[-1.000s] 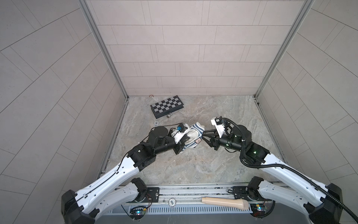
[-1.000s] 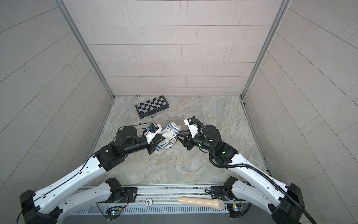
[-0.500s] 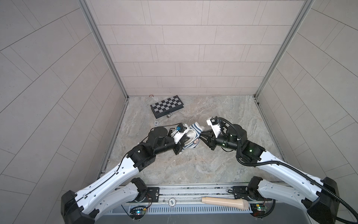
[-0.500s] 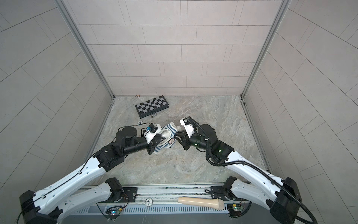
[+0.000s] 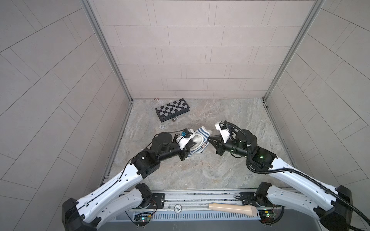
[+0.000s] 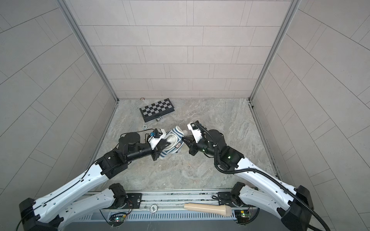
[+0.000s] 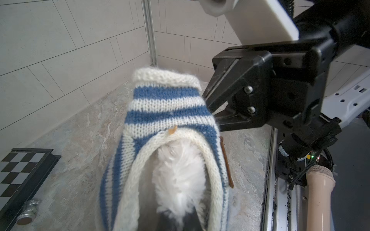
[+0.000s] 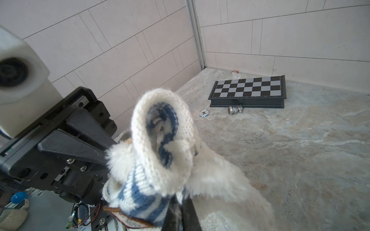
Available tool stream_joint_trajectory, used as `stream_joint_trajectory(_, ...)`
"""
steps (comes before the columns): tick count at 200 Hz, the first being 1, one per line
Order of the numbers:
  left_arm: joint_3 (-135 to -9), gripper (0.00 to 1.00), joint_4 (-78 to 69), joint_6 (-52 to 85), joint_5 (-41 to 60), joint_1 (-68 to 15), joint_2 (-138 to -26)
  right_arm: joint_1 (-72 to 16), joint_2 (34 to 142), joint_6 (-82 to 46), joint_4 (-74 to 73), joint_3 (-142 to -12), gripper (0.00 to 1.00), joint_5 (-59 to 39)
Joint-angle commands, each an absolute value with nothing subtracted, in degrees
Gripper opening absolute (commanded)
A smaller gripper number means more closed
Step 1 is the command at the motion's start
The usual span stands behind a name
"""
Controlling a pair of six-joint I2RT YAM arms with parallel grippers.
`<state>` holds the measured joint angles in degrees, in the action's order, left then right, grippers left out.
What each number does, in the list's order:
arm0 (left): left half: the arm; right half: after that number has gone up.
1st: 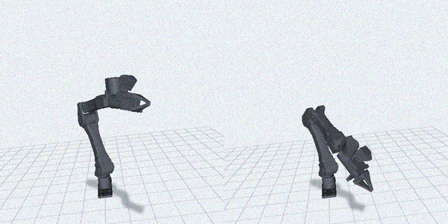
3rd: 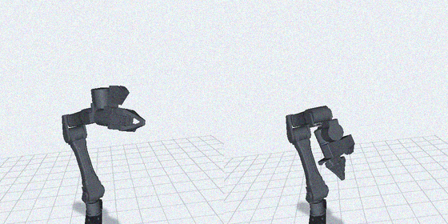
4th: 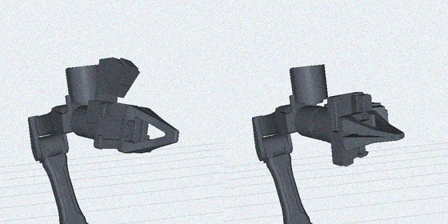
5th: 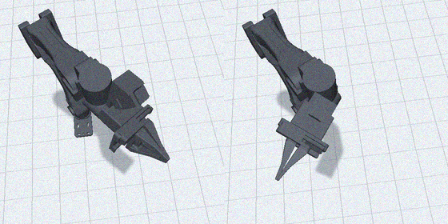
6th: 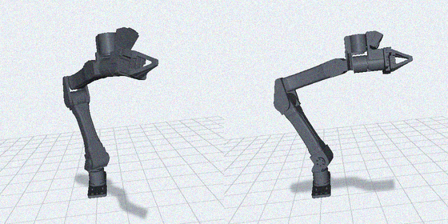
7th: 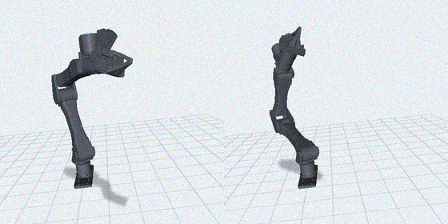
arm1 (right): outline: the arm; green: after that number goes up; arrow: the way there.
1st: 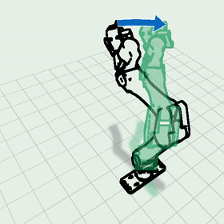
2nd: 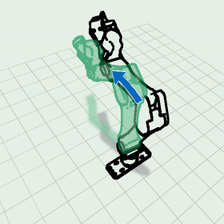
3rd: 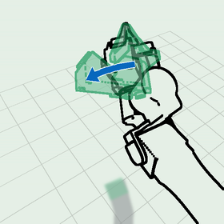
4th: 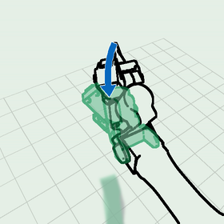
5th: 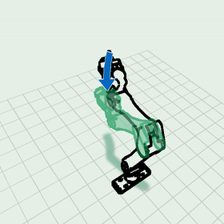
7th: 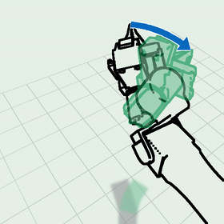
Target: Dress the teddy bear
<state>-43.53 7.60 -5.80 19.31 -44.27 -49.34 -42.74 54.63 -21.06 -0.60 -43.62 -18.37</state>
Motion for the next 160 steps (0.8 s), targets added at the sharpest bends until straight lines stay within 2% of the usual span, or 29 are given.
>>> stream_joint_trajectory(1,-43.07,0.00,6.33,-5.62,20.12,-44.30,-47.12,-41.21,54.02,-21.84,2.76,-44.12,0.00,-9.63)
stream_joint_trajectory(52,-43.07,0.00,7.73,-6.57,19.27,-45.73,-46.41,-39.55,54.13,-23.57,3.69,-45.32,0.00,-4.69)
stream_joint_trajectory(94,-43.09,0.00,7.91,-6.68,18.50,-46.29,-46.14,-39.83,54.73,-22.36,2.39,-46.12,0.00,-9.21)
stream_joint_trajectory(130,-43.03,0.00,7.00,-5.96,19.20,-46.26,-45.72,-39.50,54.62,-23.31,3.86,-44.68,0.00,-6.72)
stream_joint_trajectory(160,-41.97,0.00,3.51,-3.10,19.65,-46.31,-44.25,-39.06,59.01,-23.03,8.34,-46.56,0.00,-6.17)
